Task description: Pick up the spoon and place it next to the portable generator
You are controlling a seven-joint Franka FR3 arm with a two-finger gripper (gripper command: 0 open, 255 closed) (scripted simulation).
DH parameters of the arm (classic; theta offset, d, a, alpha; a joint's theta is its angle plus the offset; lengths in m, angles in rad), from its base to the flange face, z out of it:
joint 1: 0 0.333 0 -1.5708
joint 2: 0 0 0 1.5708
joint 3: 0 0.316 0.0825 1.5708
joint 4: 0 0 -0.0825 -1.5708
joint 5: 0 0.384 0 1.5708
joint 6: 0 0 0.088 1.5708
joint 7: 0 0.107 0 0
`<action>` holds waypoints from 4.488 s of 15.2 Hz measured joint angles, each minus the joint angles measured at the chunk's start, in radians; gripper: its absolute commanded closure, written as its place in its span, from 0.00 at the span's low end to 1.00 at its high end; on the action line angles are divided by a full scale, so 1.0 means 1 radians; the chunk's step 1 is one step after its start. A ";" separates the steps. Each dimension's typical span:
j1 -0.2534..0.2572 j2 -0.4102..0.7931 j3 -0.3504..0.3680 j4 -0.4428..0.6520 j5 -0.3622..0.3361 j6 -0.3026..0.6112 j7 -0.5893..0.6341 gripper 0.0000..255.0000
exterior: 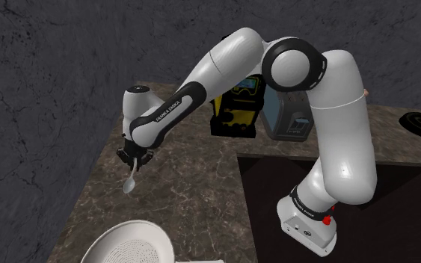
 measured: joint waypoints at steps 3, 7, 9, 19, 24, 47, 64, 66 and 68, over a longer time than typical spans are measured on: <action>0.001 0.000 0.001 -0.007 0.001 0.023 0.000 1.00; 0.000 -0.006 0.005 -0.005 0.003 0.029 0.000 1.00; -0.005 -0.025 0.011 -0.010 0.008 0.015 -0.001 1.00; -0.026 -0.119 0.035 -0.009 0.033 -0.078 -0.003 1.00; -0.034 -0.166 0.047 -0.008 0.047 -0.124 -0.002 1.00; -0.061 -0.319 0.080 0.098 0.095 -0.375 0.002 1.00; -0.066 -0.375 0.089 0.254 0.111 -0.582 0.016 1.00; -0.064 -0.377 0.090 0.280 0.110 -0.609 0.020 1.00; -0.063 -0.377 0.090 0.307 0.109 -0.636 0.024 1.00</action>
